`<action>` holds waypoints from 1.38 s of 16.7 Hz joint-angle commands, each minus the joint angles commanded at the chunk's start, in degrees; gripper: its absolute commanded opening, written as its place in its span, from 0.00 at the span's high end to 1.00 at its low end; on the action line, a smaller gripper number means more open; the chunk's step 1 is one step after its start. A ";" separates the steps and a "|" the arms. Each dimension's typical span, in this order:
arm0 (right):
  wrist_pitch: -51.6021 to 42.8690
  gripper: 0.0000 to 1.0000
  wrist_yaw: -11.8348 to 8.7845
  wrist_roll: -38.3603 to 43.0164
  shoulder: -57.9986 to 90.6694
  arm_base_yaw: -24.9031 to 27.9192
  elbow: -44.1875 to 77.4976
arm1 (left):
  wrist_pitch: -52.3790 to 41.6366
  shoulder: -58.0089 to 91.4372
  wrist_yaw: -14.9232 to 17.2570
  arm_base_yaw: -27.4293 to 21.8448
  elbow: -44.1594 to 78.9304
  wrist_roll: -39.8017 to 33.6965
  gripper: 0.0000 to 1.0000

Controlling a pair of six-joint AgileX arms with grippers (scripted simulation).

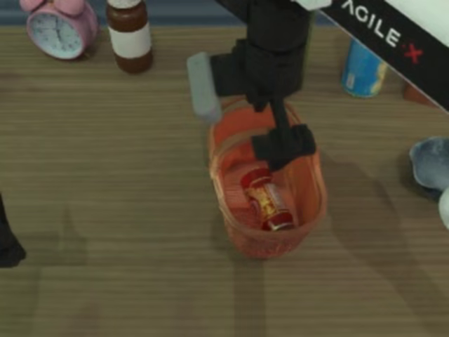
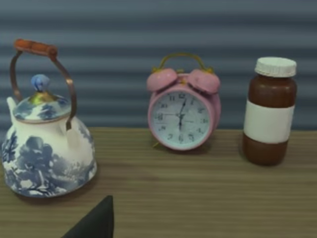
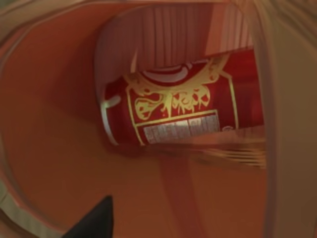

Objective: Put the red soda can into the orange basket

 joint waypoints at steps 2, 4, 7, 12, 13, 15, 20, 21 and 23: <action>1.50 0.00 -0.01 -0.11 -0.63 0.17 -2.13 | 0.00 0.00 0.00 0.00 0.00 0.00 0.00; 3.82 0.00 -0.02 -0.04 -1.54 0.21 -5.45 | 0.00 0.00 0.00 0.00 0.00 0.00 0.00; 6.39 0.00 -0.03 -0.01 -2.52 0.27 -8.96 | 0.00 0.00 0.00 0.00 0.00 0.00 0.00; 6.47 0.15 -0.03 -0.01 -2.54 0.27 -9.05 | 0.00 0.00 0.00 0.00 0.00 0.00 0.00; 6.47 0.23 -0.03 -0.01 -2.54 0.27 -9.05 | 0.00 0.00 0.00 0.00 0.00 0.00 0.00; 6.47 0.38 -0.03 -0.01 -2.54 0.27 -9.05 | 0.00 0.00 0.00 0.00 0.00 0.00 0.00; 6.47 0.75 -0.03 -0.01 -2.54 0.27 -9.05 | 0.00 0.00 0.00 0.00 0.00 0.00 0.00; 6.47 0.83 -0.03 -0.01 -2.54 0.27 -9.05 | 0.00 0.00 0.00 0.00 0.00 0.00 0.00; 6.47 0.98 -0.03 -0.01 -2.54 0.27 -9.05 | 0.00 0.00 0.00 0.00 0.00 0.00 0.00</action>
